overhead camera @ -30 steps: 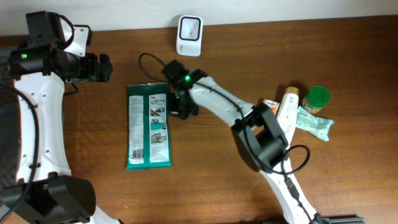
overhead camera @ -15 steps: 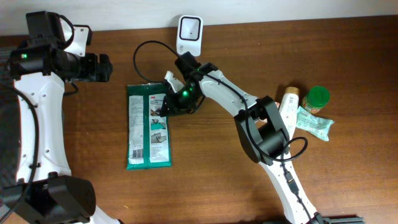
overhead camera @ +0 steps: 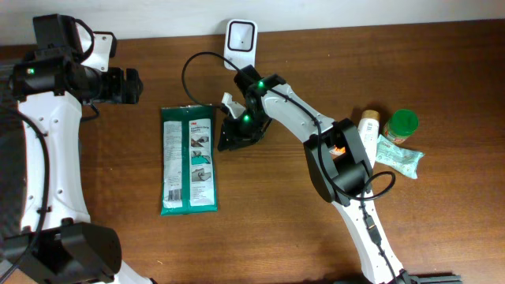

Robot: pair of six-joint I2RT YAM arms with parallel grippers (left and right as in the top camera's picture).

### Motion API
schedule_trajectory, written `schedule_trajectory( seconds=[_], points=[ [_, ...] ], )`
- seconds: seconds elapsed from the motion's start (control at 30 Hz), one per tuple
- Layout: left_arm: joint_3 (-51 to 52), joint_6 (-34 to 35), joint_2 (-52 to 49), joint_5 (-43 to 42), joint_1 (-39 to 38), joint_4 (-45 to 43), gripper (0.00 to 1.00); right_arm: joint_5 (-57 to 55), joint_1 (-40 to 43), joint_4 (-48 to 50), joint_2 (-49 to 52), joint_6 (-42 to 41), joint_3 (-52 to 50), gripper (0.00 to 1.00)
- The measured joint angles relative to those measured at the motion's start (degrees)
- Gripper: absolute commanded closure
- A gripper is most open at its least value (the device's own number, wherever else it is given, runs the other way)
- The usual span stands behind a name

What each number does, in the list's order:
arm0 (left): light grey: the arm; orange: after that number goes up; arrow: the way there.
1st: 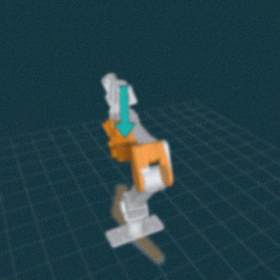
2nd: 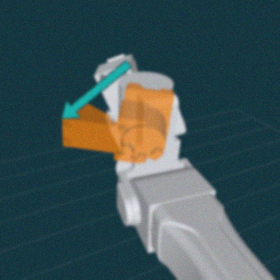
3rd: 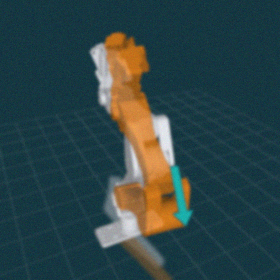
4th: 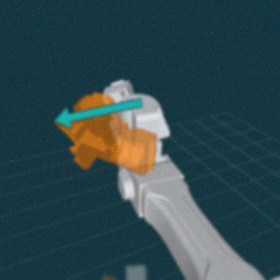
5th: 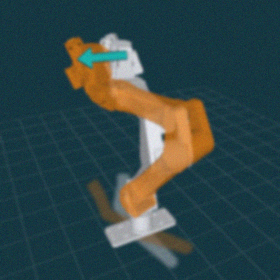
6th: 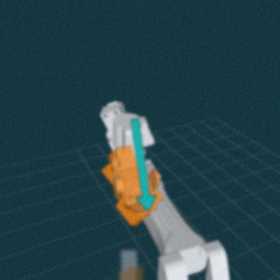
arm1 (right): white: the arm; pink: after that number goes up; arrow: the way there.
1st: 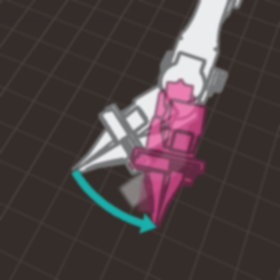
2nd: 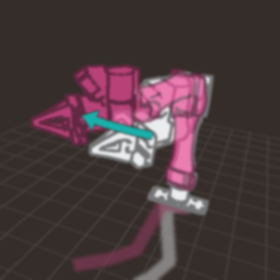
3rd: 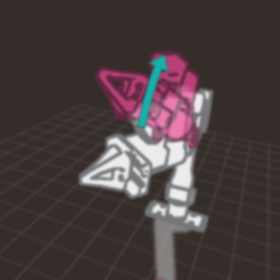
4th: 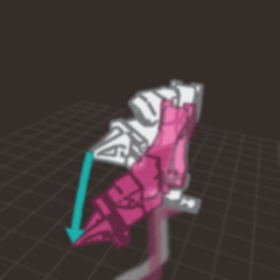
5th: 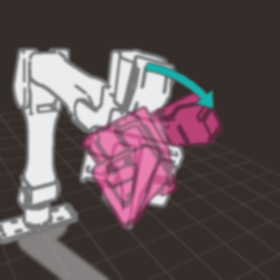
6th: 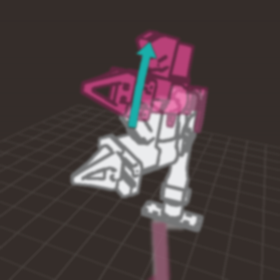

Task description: Scan the item barcode

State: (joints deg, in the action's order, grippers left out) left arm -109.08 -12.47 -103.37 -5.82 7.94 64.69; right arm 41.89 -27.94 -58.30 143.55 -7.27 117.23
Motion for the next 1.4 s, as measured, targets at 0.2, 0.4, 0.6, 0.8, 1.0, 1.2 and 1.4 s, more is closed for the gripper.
schedule_trajectory(
  seconds=[0.2,0.4,0.6,0.8,1.0,1.2,1.4],
  points=[
    [0.0,0.0,0.0,0.0,0.0,0.0,0.01,-0.4,0.0,0.0,0.0,0.0,0.0,0.65],
    [0.0,0.0,0.0,0.0,0.0,0.0,0.01,-0.4,0.0,0.2,0.0,0.2,0.0,0.65],
    [0.0,0.0,0.0,0.0,0.0,0.0,0.01,-0.4,0.0,0.2,0.0,0.2,0.0,0.65],
    [0.0,0.1,0.0,-1.9,0.0,3.7,0.01,-0.4,0.3,0.2,0.0,0.2,0.0,0.65],
    [0.0,0.2,0.0,-9.1,0.0,4.4,0.16,-0.5,1.0,-0.2,0.0,0.2,0.0,0.64],
    [1.0,4.2,-0.7,-8.7,0.0,3.9,1.0,-0.7,1.5,0.0,0.0,0.2,0.1,0.64],
    [13.2,14.1,-6.3,-0.7,-0.1,-2.7,1.0,-1.1,3.1,-0.3,0.0,0.2,0.3,0.64]
  ],
)
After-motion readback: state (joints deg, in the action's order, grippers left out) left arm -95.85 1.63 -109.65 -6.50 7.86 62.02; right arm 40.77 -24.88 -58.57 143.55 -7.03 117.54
